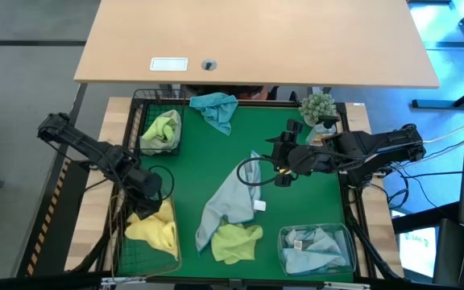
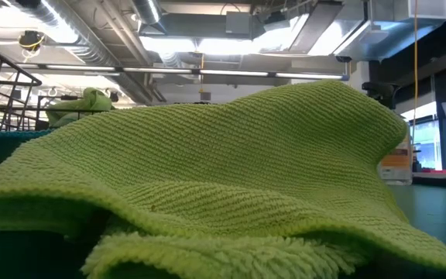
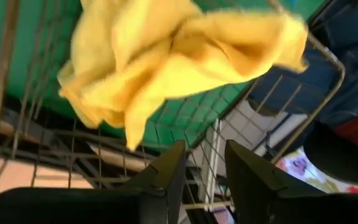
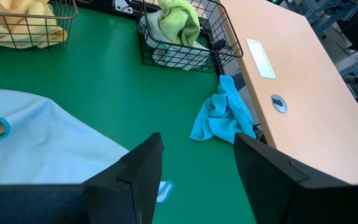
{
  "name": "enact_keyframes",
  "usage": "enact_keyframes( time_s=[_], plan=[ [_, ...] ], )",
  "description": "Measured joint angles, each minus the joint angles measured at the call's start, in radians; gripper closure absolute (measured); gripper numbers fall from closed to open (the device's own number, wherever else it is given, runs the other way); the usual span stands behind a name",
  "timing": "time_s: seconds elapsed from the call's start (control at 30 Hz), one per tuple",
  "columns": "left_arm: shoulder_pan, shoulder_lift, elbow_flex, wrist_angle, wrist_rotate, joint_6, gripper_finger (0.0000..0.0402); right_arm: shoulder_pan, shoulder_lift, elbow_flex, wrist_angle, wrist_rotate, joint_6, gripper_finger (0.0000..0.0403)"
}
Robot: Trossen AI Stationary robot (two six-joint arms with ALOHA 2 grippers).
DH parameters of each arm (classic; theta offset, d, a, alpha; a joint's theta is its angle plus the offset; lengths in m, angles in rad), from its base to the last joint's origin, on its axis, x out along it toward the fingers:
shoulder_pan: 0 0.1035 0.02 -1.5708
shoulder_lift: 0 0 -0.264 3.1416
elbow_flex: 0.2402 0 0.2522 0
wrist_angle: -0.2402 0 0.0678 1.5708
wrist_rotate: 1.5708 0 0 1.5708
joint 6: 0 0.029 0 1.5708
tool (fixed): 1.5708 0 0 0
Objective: Sort microfiber towel by color & place in baskets
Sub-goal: Put the light blue microfiber cloth into the transparent bin
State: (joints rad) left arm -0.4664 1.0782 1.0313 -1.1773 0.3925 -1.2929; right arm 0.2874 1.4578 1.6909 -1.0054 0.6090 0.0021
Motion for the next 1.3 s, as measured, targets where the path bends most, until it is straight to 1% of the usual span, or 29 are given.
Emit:
enact_keyframes(
  time_s=[0.1, 0.27, 0.43, 0.57, 0.77, 0.97, 1.03, 1.13, 1.2, 1.3],
  plan=[
    [0.000, 0.000, 0.000, 0.013, -0.025, 0.035, 0.0293, 0.000, 0.000, 0.000, 0.000, 0.000, 0.000, 0.0204],
    [0.000, 0.000, 0.000, 0.076, -0.025, 0.077, 0.0293, 0.000, 0.000, 0.000, 0.000, 0.000, 0.000, 0.0204],
    [0.000, 0.000, 0.000, 0.218, -0.029, 0.124, 0.0295, 0.000, 0.000, 0.000, 0.000, 0.000, 0.000, 0.0204],
    [0.001, 0.000, 0.000, 0.351, -0.057, 0.170, 0.0295, 0.000, 0.000, 0.000, 0.000, 0.000, 0.000, 0.0204],
    [0.001, 0.000, 0.000, 0.503, -0.200, 0.258, 0.0295, 0.000, 0.000, 0.000, 0.000, -0.001, 0.000, 0.0204],
    [0.001, 0.000, 0.000, 0.573, -0.342, 0.449, 0.0295, 0.000, 0.000, -0.041, 0.026, -0.093, 0.000, 0.0204],
    [0.005, 0.000, 0.000, 0.583, -0.397, 0.495, 0.0295, 0.000, 0.000, -0.070, 0.039, -0.131, -0.002, 0.0204],
    [0.017, 0.000, 0.000, 0.602, -0.458, 0.558, 0.0295, 0.000, 0.000, -0.125, 0.080, -0.159, -0.012, 0.0204],
    [0.028, 0.000, 0.000, 0.607, -0.485, 0.598, 0.0295, 0.000, 0.001, -0.166, 0.121, -0.169, -0.027, 0.0204],
    [0.046, 0.000, 0.000, 0.611, -0.496, 0.648, 0.0295, 0.000, 0.000, -0.238, 0.202, -0.184, -0.055, 0.0204]
  ],
)
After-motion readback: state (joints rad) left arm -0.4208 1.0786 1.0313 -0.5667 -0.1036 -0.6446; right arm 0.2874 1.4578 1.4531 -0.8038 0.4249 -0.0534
